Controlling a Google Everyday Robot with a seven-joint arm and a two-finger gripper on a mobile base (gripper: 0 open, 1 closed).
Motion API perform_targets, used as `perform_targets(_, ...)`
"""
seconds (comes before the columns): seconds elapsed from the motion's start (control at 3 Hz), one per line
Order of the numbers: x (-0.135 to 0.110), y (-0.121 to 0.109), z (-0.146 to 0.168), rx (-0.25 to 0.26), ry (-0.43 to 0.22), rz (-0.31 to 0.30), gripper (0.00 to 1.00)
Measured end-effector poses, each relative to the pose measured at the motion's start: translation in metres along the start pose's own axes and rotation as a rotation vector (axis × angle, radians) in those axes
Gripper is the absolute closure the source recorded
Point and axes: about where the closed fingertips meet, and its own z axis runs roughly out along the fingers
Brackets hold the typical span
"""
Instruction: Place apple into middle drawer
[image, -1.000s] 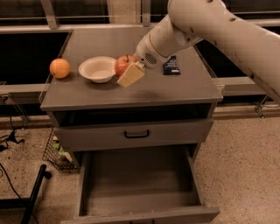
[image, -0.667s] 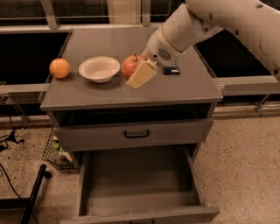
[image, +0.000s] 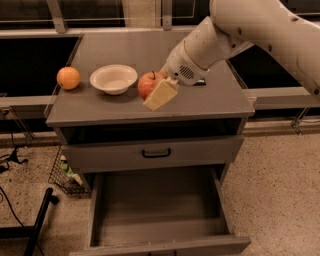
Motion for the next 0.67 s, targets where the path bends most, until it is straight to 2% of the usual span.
perform_targets(0.33,0.020,0.023,0.009,-0.019,-0.016,0.022,1.00)
perform_targets(0.67,0.051,0.051,0.019,-0.030,-0.022,0.062,1.00)
